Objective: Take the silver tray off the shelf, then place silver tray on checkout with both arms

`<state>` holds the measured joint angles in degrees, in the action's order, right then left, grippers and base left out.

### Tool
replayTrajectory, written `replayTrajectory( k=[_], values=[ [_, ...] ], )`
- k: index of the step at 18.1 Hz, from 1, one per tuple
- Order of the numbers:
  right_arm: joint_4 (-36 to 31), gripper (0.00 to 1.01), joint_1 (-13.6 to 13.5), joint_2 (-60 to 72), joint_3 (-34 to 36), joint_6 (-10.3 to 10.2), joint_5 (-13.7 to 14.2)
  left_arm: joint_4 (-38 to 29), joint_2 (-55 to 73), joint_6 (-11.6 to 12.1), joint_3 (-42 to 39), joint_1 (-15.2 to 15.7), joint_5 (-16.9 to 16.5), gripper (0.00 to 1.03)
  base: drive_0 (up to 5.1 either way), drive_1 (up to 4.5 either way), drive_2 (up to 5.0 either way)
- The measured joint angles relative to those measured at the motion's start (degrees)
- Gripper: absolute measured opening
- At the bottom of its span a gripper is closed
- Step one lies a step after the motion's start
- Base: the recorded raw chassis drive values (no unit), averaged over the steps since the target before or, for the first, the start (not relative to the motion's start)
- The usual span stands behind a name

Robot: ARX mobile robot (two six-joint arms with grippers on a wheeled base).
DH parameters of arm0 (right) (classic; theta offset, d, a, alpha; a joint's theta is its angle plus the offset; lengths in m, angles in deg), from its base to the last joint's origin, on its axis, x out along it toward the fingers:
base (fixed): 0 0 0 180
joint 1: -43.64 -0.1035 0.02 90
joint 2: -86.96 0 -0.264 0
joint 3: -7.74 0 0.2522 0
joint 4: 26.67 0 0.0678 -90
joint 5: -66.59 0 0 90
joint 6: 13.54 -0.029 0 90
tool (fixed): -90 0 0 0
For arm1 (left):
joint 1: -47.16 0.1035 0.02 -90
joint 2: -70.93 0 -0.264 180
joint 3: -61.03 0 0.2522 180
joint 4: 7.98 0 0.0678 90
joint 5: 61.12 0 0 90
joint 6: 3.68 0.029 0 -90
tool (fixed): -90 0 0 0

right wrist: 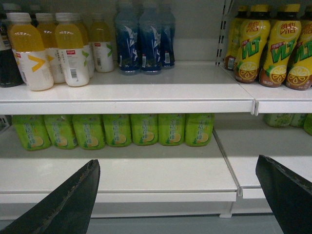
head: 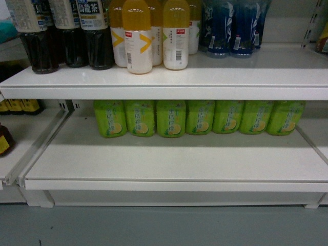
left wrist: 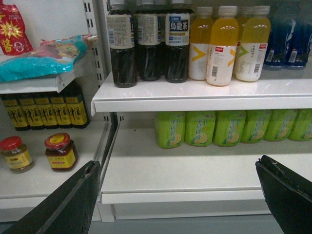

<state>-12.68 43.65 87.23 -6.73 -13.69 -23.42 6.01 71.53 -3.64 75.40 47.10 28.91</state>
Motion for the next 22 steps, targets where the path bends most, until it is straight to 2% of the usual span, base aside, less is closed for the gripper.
replayTrajectory(
  k=[22],
  values=[
    [0.1,0.98,0.0,0.0,0.0,0.0,0.0,0.2,0.0,0.0,0.0,0.0,0.0,0.98,0.0,0.0,0.0]
  ],
)
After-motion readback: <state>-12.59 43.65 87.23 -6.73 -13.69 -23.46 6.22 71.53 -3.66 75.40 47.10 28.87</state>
